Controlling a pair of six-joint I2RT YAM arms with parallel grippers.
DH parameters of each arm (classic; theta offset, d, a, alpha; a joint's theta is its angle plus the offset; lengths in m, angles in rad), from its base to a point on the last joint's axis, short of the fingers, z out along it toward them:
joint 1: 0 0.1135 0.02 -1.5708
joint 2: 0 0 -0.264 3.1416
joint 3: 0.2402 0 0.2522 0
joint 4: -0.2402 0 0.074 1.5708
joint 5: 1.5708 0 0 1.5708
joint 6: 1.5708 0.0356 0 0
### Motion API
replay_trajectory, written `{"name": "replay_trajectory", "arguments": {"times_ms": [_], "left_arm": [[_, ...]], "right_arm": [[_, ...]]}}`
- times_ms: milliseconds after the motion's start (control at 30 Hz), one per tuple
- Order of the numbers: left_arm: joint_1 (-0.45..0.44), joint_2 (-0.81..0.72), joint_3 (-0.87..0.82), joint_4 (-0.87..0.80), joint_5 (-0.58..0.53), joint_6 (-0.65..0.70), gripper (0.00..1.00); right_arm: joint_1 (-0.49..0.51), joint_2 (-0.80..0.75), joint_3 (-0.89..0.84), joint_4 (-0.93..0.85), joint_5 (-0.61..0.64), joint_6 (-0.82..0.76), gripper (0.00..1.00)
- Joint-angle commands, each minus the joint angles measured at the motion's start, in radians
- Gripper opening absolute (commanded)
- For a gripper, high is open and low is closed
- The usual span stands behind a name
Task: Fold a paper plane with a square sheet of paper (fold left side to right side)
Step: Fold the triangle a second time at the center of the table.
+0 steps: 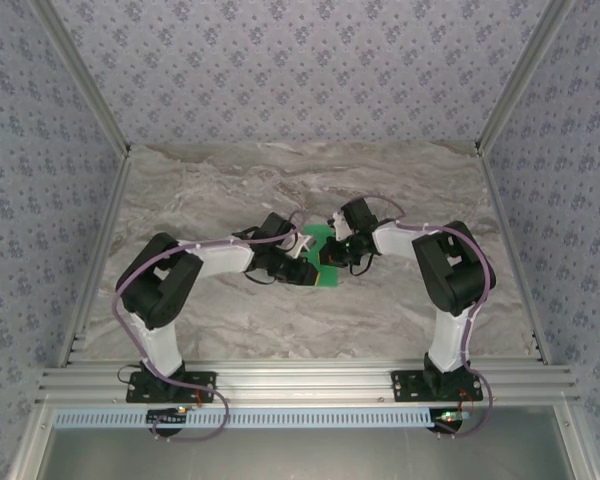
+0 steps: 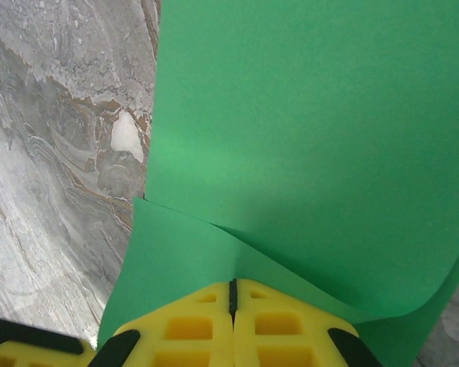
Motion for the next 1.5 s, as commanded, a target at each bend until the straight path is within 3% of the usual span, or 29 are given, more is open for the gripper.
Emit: {"name": "replay_trajectory", "arguments": {"times_ms": [0, 867, 1033, 1233, 1467], "left_arm": [[0.001, 0.021, 0.029, -0.008, -0.024, 0.011, 0.23], [0.0, 0.05, -0.043, 0.045, -0.054, -0.013, 0.21], [0.001, 0.047, -0.066, 0.047, -0.074, -0.014, 0.15], [0.001, 0.034, -0.104, 0.083, -0.064, -0.028, 0.04], [0.001, 0.026, -0.119, 0.105, -0.054, -0.03, 0.01]], "right_arm": [[0.007, 0.042, 0.0, -0.088, 0.055, -0.021, 0.04], [0.008, 0.041, 0.019, -0.104, 0.057, -0.037, 0.04], [0.005, 0.025, 0.024, -0.108, 0.045, -0.041, 0.04], [-0.033, -0.084, -0.026, -0.019, -0.055, -0.037, 0.02], [-0.002, -0.143, -0.117, 0.126, -0.136, 0.017, 0.02]]}}
